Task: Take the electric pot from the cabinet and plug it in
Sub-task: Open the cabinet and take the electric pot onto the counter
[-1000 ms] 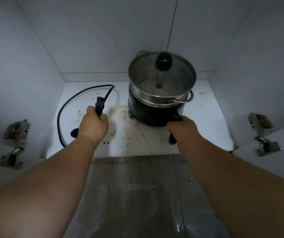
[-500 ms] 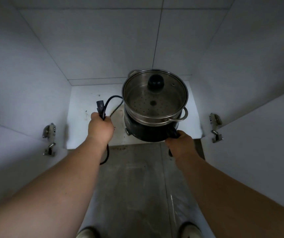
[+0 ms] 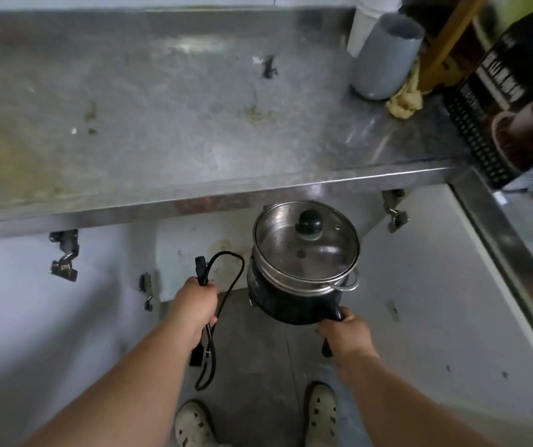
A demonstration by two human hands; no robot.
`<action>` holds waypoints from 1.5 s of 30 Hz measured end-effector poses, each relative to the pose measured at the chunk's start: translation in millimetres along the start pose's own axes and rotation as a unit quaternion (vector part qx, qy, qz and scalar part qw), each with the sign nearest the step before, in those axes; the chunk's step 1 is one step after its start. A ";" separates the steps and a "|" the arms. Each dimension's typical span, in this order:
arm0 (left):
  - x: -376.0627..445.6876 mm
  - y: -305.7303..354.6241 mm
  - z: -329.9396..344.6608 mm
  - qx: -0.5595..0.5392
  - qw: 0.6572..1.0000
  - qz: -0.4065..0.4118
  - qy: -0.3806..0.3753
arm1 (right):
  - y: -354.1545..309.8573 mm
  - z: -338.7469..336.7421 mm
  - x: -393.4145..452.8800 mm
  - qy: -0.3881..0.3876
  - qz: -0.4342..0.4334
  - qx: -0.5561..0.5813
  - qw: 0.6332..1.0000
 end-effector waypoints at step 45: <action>-211.0 341.6 -233.9 -0.109 0.899 0.316 0.282 | -242.4 -85.6 -279.0 -0.137 -0.311 -0.036 0.940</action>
Point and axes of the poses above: each hand's wrist, its own x-axis towards the middle knuckle, its own z-axis out of the palm, y = z × x, the point moved 6 cm from there along x, towards the middle knuckle, and after that the axes turned 12 degrees about z, right-handed, at the moved point
